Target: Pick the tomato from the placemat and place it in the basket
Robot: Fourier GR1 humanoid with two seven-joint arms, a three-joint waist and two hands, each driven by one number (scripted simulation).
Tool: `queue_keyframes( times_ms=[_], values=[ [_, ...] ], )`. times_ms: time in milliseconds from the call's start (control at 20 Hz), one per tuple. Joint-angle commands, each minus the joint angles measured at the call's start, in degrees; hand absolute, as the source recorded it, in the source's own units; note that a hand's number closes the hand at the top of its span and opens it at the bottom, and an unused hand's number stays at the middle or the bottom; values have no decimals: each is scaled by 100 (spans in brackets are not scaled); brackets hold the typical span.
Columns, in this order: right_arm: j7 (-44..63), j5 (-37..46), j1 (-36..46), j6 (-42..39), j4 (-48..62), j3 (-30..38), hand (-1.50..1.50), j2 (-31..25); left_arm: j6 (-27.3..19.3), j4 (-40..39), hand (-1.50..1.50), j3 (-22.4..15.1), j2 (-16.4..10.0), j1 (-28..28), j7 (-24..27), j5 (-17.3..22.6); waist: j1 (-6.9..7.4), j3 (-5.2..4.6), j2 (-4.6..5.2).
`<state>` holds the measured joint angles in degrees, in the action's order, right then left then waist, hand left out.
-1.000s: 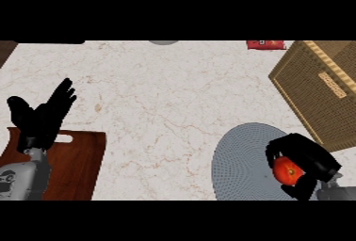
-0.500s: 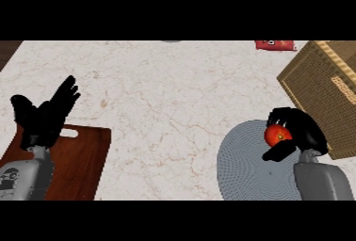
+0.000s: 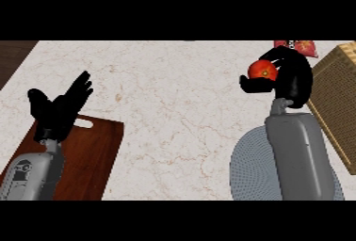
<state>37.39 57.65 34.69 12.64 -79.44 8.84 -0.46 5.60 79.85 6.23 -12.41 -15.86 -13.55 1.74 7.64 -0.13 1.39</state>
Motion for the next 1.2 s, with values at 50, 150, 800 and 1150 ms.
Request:
queue_keyframes(
  times_ms=[50,150,800,1150],
  values=[
    [1505,1027,1369,1255,629,-326,150,44,-49,-39,0,-148,98,-131,-49,-107,74,-17,-8],
    [2136,1506,1923,1373,1046,-326,150,45,-12,-168,0,15,-60,-291,-65,-51,-55,-22,-9],
    [3434,3184,4481,1323,3667,532,150,-327,-149,-167,0,214,-97,-119,-111,-12,-419,-1,-35],
    [3458,3551,4992,1343,4368,1050,150,-996,-71,-312,0,349,-229,-227,-96,59,-518,1,-49]
  ],
)
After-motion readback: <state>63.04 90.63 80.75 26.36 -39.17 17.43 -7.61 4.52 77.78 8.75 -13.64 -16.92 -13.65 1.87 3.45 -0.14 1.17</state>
